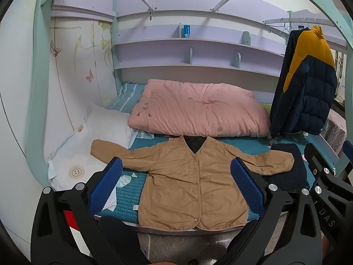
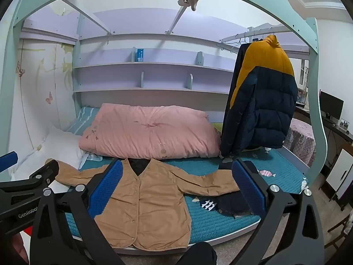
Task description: Fold large clothes
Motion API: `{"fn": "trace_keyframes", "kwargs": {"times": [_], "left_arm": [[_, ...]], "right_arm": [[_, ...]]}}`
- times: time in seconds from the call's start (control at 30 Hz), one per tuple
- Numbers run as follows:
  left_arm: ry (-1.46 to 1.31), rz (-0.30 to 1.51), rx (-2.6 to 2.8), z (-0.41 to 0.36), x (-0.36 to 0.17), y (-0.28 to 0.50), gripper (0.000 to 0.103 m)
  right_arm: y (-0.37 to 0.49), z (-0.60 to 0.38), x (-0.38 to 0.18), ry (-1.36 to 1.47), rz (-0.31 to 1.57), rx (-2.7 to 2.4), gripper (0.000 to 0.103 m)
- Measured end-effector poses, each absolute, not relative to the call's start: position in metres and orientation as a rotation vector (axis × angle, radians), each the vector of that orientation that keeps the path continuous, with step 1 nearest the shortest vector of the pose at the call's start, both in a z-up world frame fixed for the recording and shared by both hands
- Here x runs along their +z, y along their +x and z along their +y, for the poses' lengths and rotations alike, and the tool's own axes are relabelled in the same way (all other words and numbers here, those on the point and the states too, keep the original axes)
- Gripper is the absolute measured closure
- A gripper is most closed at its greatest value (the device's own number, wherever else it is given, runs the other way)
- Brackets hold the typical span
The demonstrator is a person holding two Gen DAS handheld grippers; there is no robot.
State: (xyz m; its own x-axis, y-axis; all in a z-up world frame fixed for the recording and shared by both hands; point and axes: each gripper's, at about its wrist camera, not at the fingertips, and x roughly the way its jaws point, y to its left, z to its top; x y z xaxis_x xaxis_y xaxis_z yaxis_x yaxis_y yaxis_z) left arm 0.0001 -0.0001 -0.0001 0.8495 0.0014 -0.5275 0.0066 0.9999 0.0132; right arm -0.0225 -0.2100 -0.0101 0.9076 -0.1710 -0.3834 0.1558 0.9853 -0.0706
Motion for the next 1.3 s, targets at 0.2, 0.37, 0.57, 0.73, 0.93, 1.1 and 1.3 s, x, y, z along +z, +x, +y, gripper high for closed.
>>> {"fn": "trace_keyframes", "kwargs": {"times": [0.2, 0.37, 0.57, 0.73, 0.93, 1.1, 1.3], "left_arm": [[0.015, 0.556, -0.003, 0.0001, -0.0002, 0.0007, 0.005], [0.013, 0.553, -0.003, 0.0, 0.0002, -0.0003, 0.005], [0.012, 0.553, -0.006, 0.0004, -0.0003, -0.0002, 0.005], [0.015, 0.561, -0.017, -0.0058, -0.0094, -0.0031, 0.005], [0.014, 0.556, -0.026, -0.0065, -0.0024, -0.0032, 0.005], [0.015, 0.555, -0.026, -0.006, -0.0025, -0.0036, 0.005], [0.014, 0.555, -0.032, -0.0051, -0.0013, -0.0041, 0.005]], "right_arm": [[-0.0225, -0.2101, -0.0103, -0.037, 0.398, -0.174, 0.007], [-0.0229, -0.2113, -0.0099, -0.031, 0.399, -0.167, 0.007], [-0.0227, -0.2102, -0.0101, -0.032, 0.399, -0.168, 0.007], [-0.0235, -0.2085, -0.0092, -0.033, 0.397, -0.172, 0.007], [-0.0232, -0.2114, -0.0094, -0.03, 0.395, -0.173, 0.007], [-0.023, -0.2123, -0.0088, -0.028, 0.395, -0.172, 0.007], [-0.023, -0.212, -0.0093, -0.027, 0.394, -0.172, 0.007]]}}
